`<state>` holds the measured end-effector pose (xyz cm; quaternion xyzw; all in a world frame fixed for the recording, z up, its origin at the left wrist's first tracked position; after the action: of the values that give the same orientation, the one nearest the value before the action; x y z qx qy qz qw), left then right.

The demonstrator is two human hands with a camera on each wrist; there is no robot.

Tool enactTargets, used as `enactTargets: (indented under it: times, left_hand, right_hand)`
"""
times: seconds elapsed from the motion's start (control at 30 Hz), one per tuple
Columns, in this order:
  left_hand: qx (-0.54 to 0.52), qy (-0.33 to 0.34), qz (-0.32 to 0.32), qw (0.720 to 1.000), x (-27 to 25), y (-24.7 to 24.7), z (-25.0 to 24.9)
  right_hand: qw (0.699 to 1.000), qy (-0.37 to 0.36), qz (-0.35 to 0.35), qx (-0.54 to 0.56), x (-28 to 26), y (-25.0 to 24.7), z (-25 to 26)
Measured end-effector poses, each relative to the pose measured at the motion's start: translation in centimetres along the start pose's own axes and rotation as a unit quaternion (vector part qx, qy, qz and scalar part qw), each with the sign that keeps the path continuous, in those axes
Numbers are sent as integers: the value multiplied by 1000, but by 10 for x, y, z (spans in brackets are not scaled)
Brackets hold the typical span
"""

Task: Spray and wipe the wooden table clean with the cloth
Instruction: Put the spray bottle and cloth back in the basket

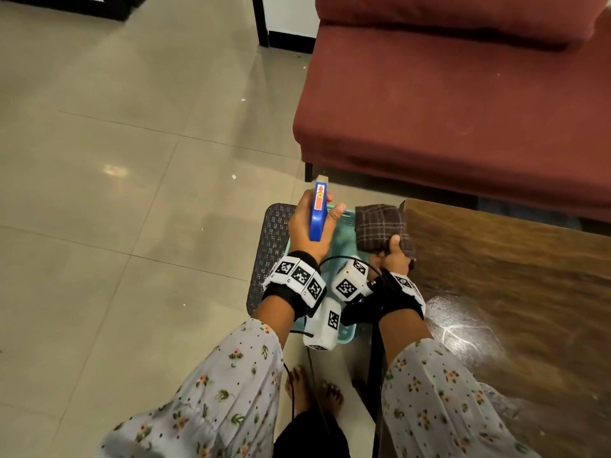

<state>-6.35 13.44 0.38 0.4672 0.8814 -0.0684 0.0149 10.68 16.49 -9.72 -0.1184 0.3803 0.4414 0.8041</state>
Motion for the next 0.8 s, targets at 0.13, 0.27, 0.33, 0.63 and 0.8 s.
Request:
enactTargets:
  times: [0.13,0.27,0.33,0.63,0.8]
  left_hand:
    - [17,1,21,1000,-3,4,3]
    - [15,-5,29,999,-4,6,4]
    - [15,-5,33,999,-4,5,4]
    - [34,-2,41,999,-6,6,3]
    - [29,-3,34,999,-5,0,3]
  right_hand:
    - [993,44,8,-108,-2,-4,-7]
    - [964,80,-28,-252,2,-21,-11]
    - [956,92,-16,-279,1,-26,-14]
    - [894,-25,92,-438,23,-1,-6]
    - [844,-40,70,-530,20,-5,-3]
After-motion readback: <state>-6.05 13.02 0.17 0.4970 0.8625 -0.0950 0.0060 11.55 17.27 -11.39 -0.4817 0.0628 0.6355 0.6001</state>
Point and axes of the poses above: each hand's wrist, its own x-axis towards the middle knuckle, its own y-axis out of the palm, z = x × y, the point moved 5 cm from there along x, towards the middle knuckle, and after that the axes turned 5 degrees about -y, right-handed, at the moved point
